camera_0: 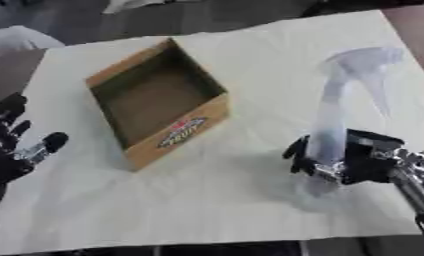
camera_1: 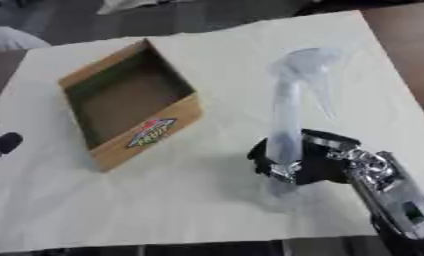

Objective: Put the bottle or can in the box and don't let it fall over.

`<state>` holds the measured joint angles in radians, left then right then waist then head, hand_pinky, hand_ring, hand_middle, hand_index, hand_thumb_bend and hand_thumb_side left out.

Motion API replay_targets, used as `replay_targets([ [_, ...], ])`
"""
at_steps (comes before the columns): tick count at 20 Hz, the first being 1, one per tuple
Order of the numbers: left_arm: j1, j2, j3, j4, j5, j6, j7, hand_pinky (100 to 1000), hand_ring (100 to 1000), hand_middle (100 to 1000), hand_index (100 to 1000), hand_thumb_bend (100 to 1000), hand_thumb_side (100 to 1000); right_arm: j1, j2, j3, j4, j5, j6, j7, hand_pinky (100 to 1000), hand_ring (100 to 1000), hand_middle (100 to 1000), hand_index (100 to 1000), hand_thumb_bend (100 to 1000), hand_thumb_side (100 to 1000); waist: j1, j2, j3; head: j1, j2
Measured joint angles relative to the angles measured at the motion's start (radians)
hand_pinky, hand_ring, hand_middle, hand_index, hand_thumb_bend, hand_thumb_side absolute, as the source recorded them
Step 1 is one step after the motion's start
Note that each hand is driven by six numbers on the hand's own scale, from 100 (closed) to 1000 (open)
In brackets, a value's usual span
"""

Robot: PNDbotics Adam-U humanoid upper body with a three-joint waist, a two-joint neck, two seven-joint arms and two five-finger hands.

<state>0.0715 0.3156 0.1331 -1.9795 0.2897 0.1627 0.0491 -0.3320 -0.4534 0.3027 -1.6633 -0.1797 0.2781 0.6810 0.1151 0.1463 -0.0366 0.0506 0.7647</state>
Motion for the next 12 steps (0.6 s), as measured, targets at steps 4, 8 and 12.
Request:
replay_targets([
  [4, 0.0, 0.0, 0.0, 0.0, 0.0, 0.0, 0.0, 1000, 1000, 938, 768, 813, 100, 0.002, 0.0, 0.0, 0.0, 0.0, 0.001, 0.001, 837, 663, 705, 187, 100, 175, 0.0, 0.0, 0.0, 0.0, 0.0],
  [8, 0.0, 0.0, 0.0, 0.0, 0.0, 0.0, 0.0, 1000, 1000, 938, 763, 807, 100, 0.003, 0.0, -0.001, 0.0, 0.0, 0.0, 0.003, 832, 641, 693, 158, 100, 132, 0.0, 0.0, -0.002, 0.001, 0.0],
  [12, 0.0, 0.0, 0.0, 0.0, 0.0, 0.001, -0.001, 1000, 1000, 938, 761, 805, 100, 0.004, 0.0, -0.001, 0.0, 0.0, -0.011, -0.002, 826, 615, 679, 145, 100, 103, 0.0, 0.0, -0.002, 0.001, 0.0],
])
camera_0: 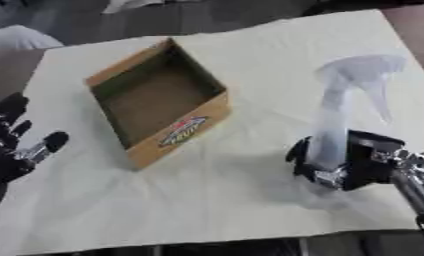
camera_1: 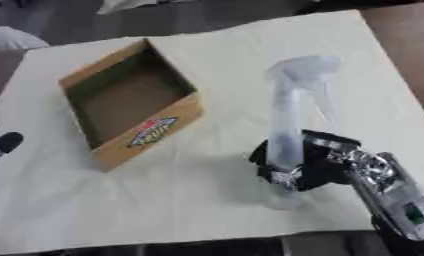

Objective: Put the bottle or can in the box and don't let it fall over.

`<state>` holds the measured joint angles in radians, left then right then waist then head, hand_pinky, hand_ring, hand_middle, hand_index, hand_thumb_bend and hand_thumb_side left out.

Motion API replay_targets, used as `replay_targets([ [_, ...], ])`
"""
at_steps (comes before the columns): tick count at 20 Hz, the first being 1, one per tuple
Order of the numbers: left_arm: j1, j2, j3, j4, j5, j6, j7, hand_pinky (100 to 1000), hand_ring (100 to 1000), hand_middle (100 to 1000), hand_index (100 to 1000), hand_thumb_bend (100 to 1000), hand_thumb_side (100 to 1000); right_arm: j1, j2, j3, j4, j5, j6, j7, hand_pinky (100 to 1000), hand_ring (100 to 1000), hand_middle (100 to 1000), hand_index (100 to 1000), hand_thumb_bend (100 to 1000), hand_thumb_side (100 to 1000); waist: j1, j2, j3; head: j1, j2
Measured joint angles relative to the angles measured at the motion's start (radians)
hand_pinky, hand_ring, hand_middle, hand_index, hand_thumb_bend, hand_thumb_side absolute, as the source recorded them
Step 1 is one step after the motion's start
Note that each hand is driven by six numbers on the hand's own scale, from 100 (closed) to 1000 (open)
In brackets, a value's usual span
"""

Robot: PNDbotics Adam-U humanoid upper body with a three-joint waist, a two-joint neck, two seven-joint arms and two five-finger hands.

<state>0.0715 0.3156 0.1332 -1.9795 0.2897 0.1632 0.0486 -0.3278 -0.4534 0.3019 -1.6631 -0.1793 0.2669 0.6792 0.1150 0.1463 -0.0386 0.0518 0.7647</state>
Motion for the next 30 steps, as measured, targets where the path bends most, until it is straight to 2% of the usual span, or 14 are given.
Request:
replay_targets([
  [8, 0.0, 0.0, 0.0, 0.0, 0.0, 0.0, 0.0, 1000, 1000, 939, 758, 798, 100, 0.002, 0.0, 0.0, 0.001, -0.01, -0.014, -0.024, 828, 602, 673, 131, 100, 100, 0.0, 0.0, -0.002, 0.001, 0.0],
  [15, 0.0, 0.0, 0.0, 0.0, 0.0, 0.0, 0.0, 1000, 1000, 939, 754, 795, 100, -0.006, 0.0, -0.006, -0.004, -0.065, 0.023, -0.05, 861, 623, 683, 128, 100, 100, 0.0, 0.0, 0.0, 0.005, 0.0],
  [24, 0.001, 0.0, 0.001, 0.0, 0.0, 0.0, 0.0, 1000, 1000, 940, 747, 791, 100, -0.086, 0.0, -0.03, -0.068, -0.181, 0.067, -0.094, 938, 641, 669, 129, 100, 130, -0.006, -0.003, 0.005, 0.008, 0.0],
  [30, 0.001, 0.0, 0.001, 0.0, 0.0, -0.001, -0.001, 1000, 1000, 941, 746, 791, 100, -0.146, 0.0, -0.037, -0.11, -0.249, 0.081, -0.131, 951, 636, 648, 123, 100, 143, -0.006, -0.003, 0.008, 0.008, 0.0],
])
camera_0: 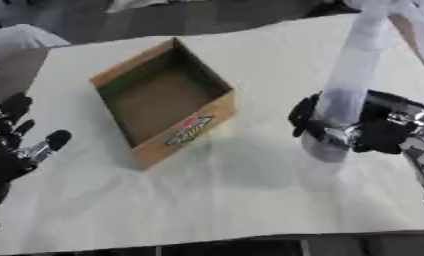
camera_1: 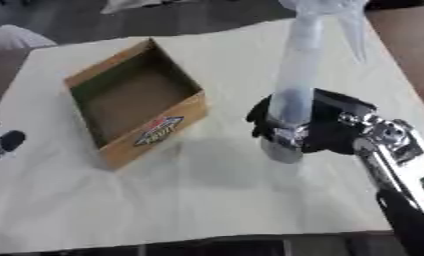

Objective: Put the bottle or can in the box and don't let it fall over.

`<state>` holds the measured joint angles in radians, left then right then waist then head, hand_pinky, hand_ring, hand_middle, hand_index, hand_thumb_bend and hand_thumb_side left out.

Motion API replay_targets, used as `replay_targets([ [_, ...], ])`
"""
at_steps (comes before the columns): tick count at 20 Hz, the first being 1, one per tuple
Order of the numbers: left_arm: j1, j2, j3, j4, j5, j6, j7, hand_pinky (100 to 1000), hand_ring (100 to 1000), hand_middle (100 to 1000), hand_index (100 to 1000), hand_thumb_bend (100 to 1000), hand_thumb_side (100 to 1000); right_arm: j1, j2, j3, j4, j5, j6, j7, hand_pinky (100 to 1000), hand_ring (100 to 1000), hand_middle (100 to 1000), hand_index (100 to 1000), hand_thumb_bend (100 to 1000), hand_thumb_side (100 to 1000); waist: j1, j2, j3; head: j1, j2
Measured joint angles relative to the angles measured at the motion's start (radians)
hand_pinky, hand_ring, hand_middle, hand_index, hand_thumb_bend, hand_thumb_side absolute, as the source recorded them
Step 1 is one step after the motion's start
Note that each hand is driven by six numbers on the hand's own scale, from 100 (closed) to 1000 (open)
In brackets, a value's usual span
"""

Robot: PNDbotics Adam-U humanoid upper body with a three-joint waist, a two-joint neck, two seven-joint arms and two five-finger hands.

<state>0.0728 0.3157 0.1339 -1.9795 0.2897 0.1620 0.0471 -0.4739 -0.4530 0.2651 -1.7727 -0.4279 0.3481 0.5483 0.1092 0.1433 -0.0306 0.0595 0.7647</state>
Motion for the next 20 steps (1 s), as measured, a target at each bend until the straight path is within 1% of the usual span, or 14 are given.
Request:
replay_targets([
  [7, 0.0, 0.0, 0.0, 0.0, 0.0, 0.0, -0.001, 1000, 1000, 942, 746, 780, 100, -0.085, 0.023, 0.0, -0.014, -0.056, 0.0, -0.036, 951, 631, 632, 111, 100, 166, 0.0, 0.0, 0.005, -0.009, 0.0],
  [11, 0.0, 0.0, 0.0, 0.0, 0.0, 0.002, -0.005, 1000, 1000, 942, 745, 772, 100, -0.161, 0.055, 0.002, -0.007, -0.07, 0.004, -0.063, 943, 628, 623, 113, 100, 178, 0.0, 0.0, 0.012, -0.019, 0.0],
  [13, -0.002, 0.0, -0.001, 0.0, 0.0, 0.003, -0.007, 1000, 1000, 943, 745, 766, 100, -0.204, 0.073, 0.007, 0.009, -0.07, 0.005, -0.076, 943, 625, 616, 114, 100, 177, 0.001, 0.001, 0.019, -0.028, 0.0],
  [16, -0.006, 0.0, -0.001, 0.0, 0.002, 0.005, -0.013, 1000, 1000, 943, 743, 760, 100, -0.287, 0.105, 0.014, 0.046, -0.07, 0.002, -0.091, 942, 623, 610, 115, 100, 192, 0.006, 0.01, 0.039, -0.053, -0.001],
  [20, -0.021, 0.001, -0.008, 0.0, 0.008, 0.008, -0.022, 1000, 1000, 942, 741, 756, 100, -0.398, 0.145, 0.022, 0.136, -0.06, -0.012, -0.107, 929, 623, 611, 116, 100, 191, 0.006, 0.02, 0.066, -0.086, -0.007],
])
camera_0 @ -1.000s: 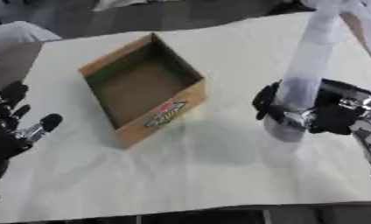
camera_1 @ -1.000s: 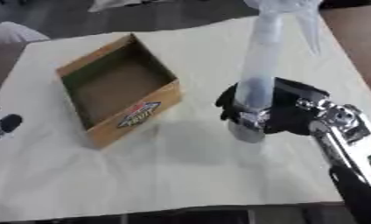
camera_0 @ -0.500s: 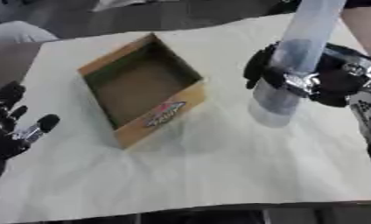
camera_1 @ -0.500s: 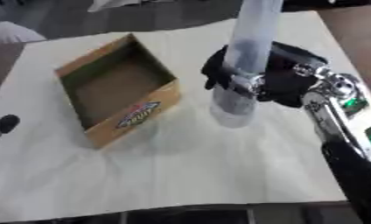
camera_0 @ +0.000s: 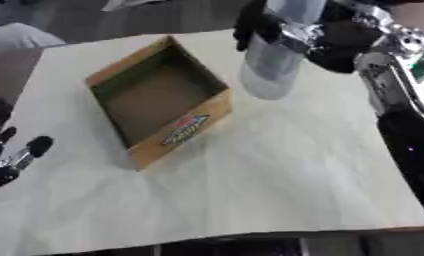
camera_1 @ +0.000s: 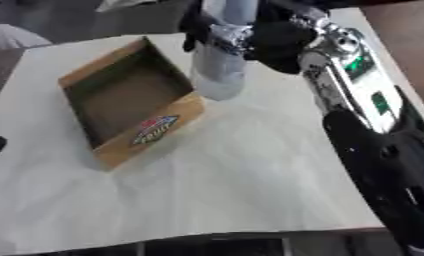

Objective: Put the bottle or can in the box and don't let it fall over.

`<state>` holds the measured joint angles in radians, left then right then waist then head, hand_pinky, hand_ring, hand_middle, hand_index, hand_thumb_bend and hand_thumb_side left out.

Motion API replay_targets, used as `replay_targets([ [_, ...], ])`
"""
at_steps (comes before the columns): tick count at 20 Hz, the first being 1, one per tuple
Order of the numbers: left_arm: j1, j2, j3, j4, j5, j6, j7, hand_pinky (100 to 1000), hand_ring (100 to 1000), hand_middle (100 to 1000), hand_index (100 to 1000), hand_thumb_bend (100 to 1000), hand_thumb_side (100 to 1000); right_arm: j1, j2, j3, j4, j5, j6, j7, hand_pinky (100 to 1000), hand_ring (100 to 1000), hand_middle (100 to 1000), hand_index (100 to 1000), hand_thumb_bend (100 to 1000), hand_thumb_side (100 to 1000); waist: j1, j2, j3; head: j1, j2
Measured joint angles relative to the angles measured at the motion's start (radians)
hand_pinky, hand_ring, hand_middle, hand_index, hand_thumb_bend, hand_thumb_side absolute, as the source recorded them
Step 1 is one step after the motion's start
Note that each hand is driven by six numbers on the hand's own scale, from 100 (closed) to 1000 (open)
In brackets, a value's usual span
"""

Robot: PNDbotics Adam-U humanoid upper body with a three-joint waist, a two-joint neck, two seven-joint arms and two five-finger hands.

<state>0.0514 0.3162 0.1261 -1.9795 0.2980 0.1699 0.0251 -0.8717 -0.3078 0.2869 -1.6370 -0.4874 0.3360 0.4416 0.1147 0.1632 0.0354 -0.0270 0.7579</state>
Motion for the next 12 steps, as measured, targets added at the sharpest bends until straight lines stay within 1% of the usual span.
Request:
replay_targets([
  [5, -0.021, 0.0, -0.006, 0.0, 0.007, 0.006, -0.006, 1000, 1000, 941, 740, 752, 100, -0.108, 0.051, 0.015, 0.144, 0.053, -0.036, -0.01, 914, 622, 614, 116, 100, 179, 0.0, 0.011, 0.044, -0.041, -0.019],
  [8, -0.032, 0.0, -0.009, 0.0, 0.011, 0.007, -0.009, 1000, 1000, 939, 739, 750, 100, -0.15, 0.079, 0.019, 0.221, 0.098, -0.06, 0.001, 903, 623, 617, 116, 100, 181, -0.001, 0.018, 0.067, -0.06, -0.029],
  [12, -0.056, 0.0, -0.014, 0.0, 0.018, 0.008, -0.018, 1000, 1000, 939, 738, 746, 100, -0.189, 0.129, 0.011, 0.332, 0.172, -0.106, 0.02, 892, 626, 622, 117, 100, 186, -0.006, 0.03, 0.105, -0.09, -0.041],
])
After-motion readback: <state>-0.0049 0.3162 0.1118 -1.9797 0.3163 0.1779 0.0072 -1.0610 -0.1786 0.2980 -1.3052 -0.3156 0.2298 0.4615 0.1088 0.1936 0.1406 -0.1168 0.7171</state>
